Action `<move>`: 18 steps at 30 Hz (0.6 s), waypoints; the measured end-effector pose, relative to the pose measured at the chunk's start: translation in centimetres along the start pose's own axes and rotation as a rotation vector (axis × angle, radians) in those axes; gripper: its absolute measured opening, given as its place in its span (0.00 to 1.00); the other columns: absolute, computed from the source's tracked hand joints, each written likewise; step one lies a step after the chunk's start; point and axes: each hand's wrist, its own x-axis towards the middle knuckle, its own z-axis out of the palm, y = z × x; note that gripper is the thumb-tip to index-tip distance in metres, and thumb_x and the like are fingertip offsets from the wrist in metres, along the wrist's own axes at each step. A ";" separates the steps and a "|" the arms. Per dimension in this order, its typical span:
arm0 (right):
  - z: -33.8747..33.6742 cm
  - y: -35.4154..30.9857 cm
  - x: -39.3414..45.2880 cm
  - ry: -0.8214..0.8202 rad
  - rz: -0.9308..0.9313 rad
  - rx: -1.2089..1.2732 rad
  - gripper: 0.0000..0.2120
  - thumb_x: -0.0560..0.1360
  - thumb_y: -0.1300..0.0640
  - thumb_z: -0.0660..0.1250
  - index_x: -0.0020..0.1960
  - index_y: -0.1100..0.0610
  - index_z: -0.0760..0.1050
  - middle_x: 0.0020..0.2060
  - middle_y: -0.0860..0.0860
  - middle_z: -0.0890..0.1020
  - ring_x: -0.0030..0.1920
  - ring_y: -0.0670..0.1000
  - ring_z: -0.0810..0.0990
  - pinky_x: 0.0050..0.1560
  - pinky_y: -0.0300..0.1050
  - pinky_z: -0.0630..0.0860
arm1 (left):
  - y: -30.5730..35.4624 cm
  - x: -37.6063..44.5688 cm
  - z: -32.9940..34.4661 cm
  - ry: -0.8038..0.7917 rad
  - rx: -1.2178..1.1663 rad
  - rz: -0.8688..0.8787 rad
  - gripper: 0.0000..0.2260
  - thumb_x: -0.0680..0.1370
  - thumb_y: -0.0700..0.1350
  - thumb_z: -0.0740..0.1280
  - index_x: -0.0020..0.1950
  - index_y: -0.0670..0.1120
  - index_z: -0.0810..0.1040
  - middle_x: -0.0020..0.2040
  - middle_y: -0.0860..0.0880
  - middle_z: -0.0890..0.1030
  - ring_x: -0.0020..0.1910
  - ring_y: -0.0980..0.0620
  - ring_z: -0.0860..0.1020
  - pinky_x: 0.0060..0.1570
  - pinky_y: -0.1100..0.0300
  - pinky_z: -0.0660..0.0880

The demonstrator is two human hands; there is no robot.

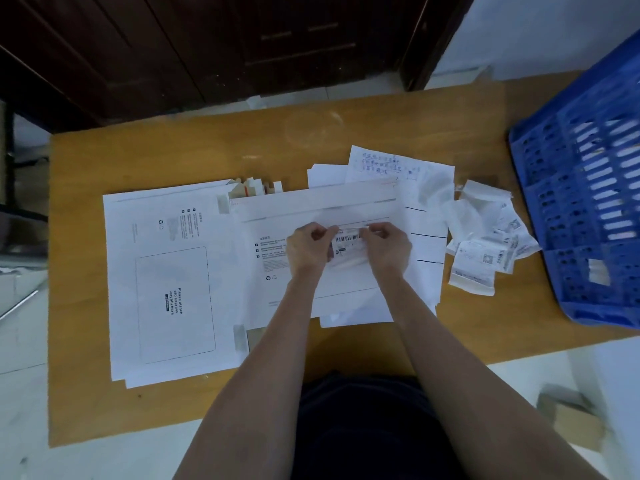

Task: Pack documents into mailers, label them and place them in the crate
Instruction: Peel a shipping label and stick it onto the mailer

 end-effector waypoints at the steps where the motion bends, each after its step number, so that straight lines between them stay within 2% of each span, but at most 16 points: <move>1: 0.1 -0.1 0.0 0.006 0.009 -0.009 0.07 0.72 0.53 0.69 0.49 0.53 0.81 0.38 0.45 0.80 0.38 0.46 0.76 0.36 0.38 0.69 | 0.0 0.0 0.0 -0.006 0.005 -0.005 0.12 0.75 0.52 0.70 0.34 0.48 0.77 0.28 0.50 0.81 0.29 0.51 0.81 0.38 0.58 0.80; 5: 0.4 -0.5 0.2 0.019 0.049 -0.037 0.07 0.71 0.53 0.68 0.49 0.51 0.81 0.38 0.43 0.79 0.37 0.46 0.75 0.38 0.38 0.68 | -0.2 0.3 0.3 -0.031 0.013 -0.016 0.08 0.70 0.53 0.73 0.37 0.52 0.78 0.33 0.54 0.82 0.32 0.53 0.81 0.41 0.54 0.81; 8: 0.7 -0.8 0.2 0.016 0.071 -0.052 0.07 0.71 0.52 0.68 0.47 0.51 0.81 0.37 0.43 0.79 0.37 0.46 0.75 0.33 0.38 0.65 | -0.3 0.2 0.1 -0.061 0.025 -0.014 0.09 0.67 0.50 0.75 0.39 0.53 0.75 0.36 0.54 0.82 0.33 0.53 0.82 0.40 0.52 0.81; 14: 0.8 -1.0 0.1 0.015 0.079 -0.052 0.06 0.72 0.53 0.67 0.48 0.51 0.80 0.38 0.43 0.79 0.40 0.48 0.77 0.33 0.37 0.64 | -0.6 0.2 0.0 -0.105 0.015 0.031 0.11 0.66 0.43 0.74 0.38 0.53 0.74 0.36 0.56 0.80 0.34 0.51 0.82 0.38 0.48 0.81; 18: 0.8 -0.8 0.0 0.010 0.066 -0.042 0.06 0.72 0.52 0.66 0.48 0.51 0.79 0.38 0.42 0.79 0.40 0.47 0.76 0.33 0.37 0.65 | -0.9 0.4 -0.1 -0.040 -0.015 0.051 0.07 0.70 0.43 0.73 0.37 0.53 0.77 0.35 0.55 0.82 0.32 0.51 0.82 0.35 0.48 0.81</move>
